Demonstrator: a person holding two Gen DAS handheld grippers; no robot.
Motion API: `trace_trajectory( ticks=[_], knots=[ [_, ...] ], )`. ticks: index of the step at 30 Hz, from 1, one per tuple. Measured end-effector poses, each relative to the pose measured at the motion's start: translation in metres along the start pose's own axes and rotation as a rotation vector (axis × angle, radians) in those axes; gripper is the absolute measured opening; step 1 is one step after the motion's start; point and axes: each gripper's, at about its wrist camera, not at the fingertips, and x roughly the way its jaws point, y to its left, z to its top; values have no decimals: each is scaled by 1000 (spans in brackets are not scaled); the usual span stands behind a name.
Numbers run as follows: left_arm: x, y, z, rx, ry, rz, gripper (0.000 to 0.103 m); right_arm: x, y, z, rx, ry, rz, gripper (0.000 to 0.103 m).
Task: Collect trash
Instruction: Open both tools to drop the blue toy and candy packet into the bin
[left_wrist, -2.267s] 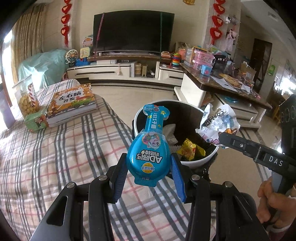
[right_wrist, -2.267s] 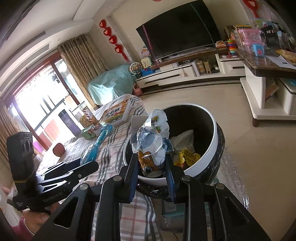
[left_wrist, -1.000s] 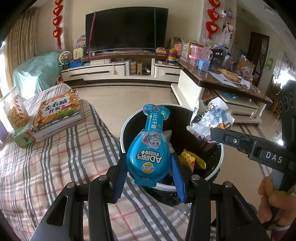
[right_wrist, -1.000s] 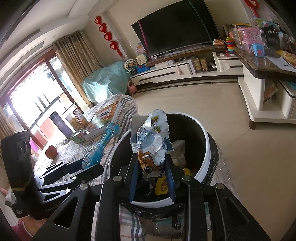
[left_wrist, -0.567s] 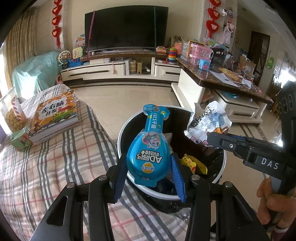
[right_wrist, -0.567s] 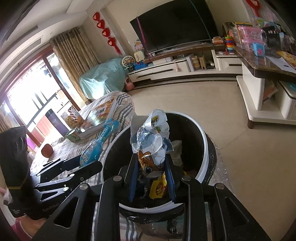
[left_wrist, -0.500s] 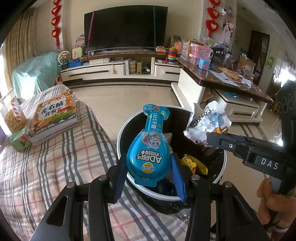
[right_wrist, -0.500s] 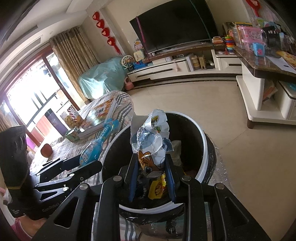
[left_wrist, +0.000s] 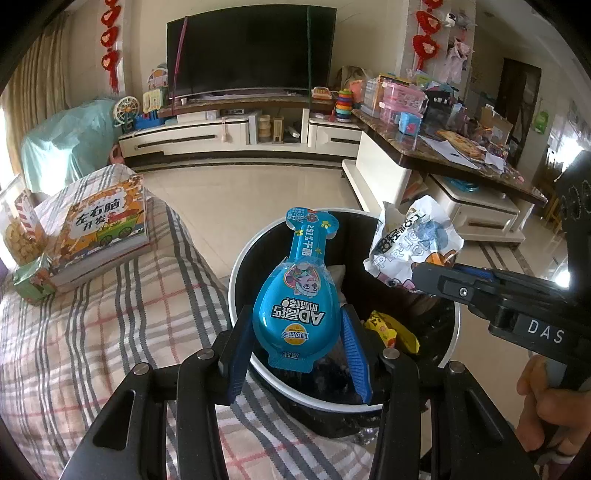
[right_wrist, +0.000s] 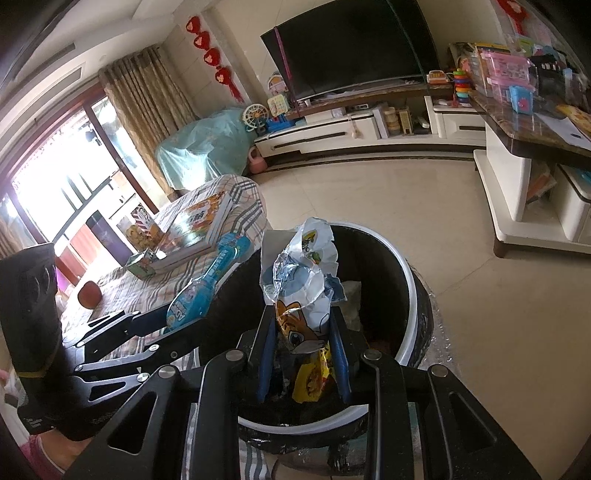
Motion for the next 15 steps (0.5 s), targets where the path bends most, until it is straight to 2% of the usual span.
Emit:
trace_trajectory(
  ticks=[15],
  knots=[
    [6, 0, 4, 3, 14, -1, 44, 7, -6, 4, 7, 24, -8, 28]
  ],
)
